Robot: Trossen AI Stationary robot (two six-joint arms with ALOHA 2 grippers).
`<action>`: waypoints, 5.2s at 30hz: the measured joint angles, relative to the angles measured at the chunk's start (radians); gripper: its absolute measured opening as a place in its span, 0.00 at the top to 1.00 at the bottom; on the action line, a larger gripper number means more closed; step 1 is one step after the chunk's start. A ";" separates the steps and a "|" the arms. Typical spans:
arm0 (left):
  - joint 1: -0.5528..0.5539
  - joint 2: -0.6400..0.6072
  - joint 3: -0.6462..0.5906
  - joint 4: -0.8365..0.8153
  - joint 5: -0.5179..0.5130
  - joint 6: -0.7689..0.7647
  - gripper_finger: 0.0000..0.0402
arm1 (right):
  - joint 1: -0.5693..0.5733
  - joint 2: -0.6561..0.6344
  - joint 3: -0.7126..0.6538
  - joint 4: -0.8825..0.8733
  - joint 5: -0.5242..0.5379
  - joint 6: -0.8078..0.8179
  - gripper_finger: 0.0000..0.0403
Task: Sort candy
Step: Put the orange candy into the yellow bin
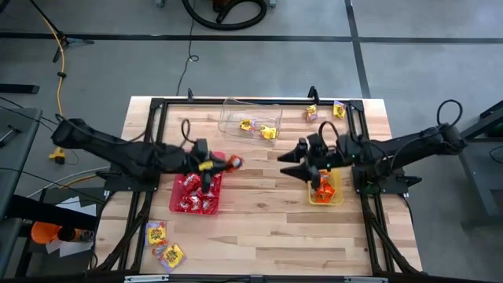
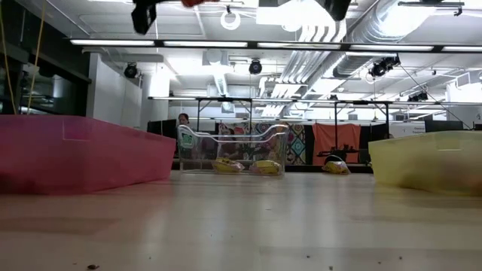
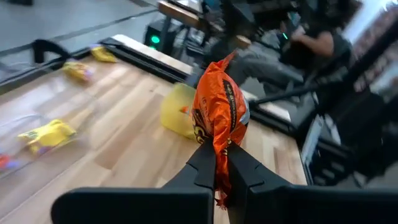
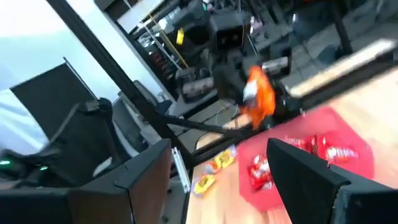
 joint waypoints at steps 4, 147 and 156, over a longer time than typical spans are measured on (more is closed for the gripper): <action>-0.064 0.092 0.084 0.000 -0.020 0.112 1.00 | 0.084 0.042 0.004 0.059 0.126 -0.087 0.36; -0.803 0.760 0.376 -0.981 0.537 -1.296 0.46 | 0.118 0.032 0.161 -0.773 0.469 0.300 0.36; -0.800 0.800 0.376 -1.003 0.449 -1.295 0.54 | 0.118 0.032 0.161 -0.773 0.469 0.300 0.36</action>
